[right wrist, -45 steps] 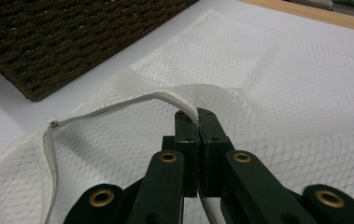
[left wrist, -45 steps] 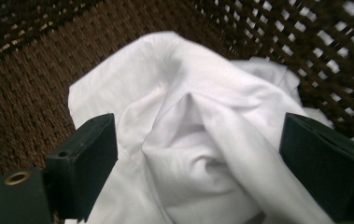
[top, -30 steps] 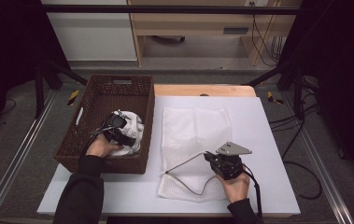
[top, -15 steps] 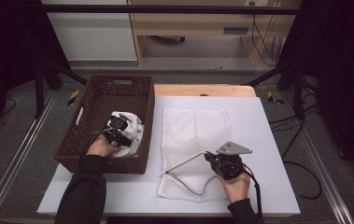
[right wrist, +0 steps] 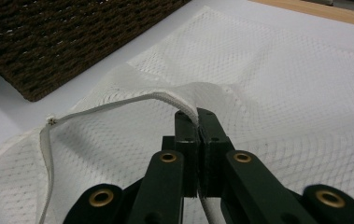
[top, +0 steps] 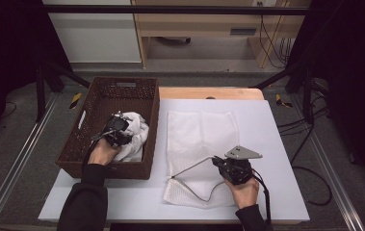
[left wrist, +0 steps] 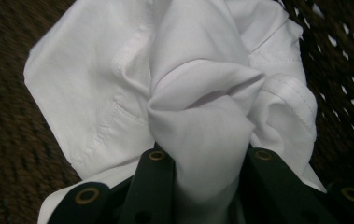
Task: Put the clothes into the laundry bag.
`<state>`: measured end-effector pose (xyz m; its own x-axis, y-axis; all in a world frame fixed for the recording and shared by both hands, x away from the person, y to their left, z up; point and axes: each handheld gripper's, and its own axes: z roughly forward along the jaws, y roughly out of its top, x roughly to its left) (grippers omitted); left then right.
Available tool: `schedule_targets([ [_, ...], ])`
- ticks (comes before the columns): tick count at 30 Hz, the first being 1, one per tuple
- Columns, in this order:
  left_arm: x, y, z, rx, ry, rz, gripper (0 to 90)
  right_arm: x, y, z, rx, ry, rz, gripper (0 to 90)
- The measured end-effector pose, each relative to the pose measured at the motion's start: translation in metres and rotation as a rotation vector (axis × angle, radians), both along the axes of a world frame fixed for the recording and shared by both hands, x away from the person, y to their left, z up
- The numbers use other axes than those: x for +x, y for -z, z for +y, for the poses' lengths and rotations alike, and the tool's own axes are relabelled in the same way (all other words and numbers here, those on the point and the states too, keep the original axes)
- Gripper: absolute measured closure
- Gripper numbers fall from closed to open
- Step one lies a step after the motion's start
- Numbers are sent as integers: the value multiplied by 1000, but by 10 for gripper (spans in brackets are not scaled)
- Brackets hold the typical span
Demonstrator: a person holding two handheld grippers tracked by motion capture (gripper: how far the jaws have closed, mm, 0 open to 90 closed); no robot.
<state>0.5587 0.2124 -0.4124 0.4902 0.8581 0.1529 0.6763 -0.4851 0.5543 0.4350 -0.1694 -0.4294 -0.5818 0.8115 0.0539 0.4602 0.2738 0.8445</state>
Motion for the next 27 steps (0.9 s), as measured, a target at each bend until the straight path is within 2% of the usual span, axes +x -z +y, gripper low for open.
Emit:
schedule_targets([
  [7,-13,-13,3,-11,-56,-206,778,0,0,-2,-3,0,-8,880],
  [8,-15,-16,5,-31,-58,-246,778,1,0,-1,-3,0,-7,881],
  [12,-24,-22,8,-75,-49,-355,778,0,0,-1,-2,0,-8,881],
  [17,-31,-30,17,-170,-75,-452,779,0,-1,-1,2,2,-8,881],
  [19,-34,-35,21,-211,-69,-491,778,0,-1,-1,3,2,-8,881],
  [25,-45,-46,25,-242,-70,-609,779,0,-2,-2,5,3,-11,884],
  [27,-48,-51,27,-257,-72,-637,779,0,-2,-2,8,4,-10,884],
])
